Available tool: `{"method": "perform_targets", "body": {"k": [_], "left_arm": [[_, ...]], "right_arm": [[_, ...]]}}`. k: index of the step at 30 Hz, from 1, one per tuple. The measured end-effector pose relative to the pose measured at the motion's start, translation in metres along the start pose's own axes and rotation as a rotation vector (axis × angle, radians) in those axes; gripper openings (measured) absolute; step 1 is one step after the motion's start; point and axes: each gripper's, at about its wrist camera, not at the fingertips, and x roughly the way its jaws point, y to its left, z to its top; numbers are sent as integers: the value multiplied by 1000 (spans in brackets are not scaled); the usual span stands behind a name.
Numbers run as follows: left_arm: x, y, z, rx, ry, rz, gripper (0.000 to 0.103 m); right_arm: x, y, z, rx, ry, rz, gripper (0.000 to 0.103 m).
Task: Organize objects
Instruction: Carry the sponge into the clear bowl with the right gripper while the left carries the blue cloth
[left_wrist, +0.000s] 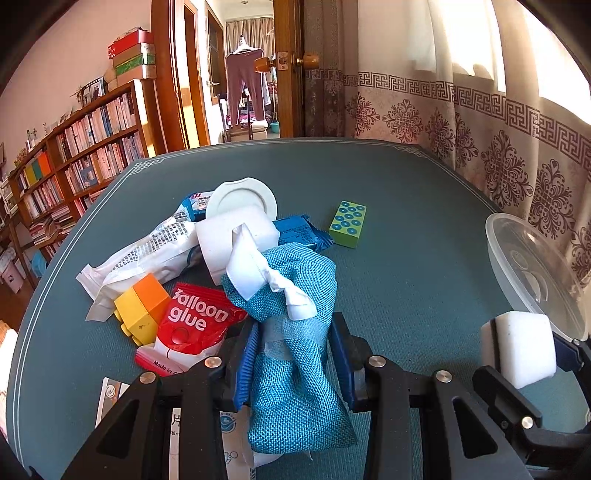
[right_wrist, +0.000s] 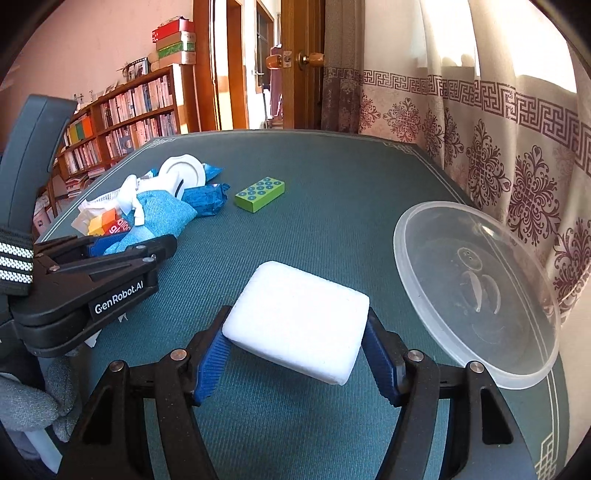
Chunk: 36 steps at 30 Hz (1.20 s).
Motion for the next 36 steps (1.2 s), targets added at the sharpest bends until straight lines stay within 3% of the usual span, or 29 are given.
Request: {"method": "perform_targets", "body": {"k": [7,14,22,36], "left_arm": [[-1,-2,1,4,-9,-2,39],[-4,-6,4,12,-11,-7,39],[-14,-23,10,54,-15,-16,39],[-13,-91,29,155,2,-115,39]], "right_arm": [[-22,-20,11,41,-88,-58,68],[-35,-53,21,66,-148,-200,68],[-25,-101,24,143,-120,-294,68],[-12,-169,17,255,-71,-326,68]]}}
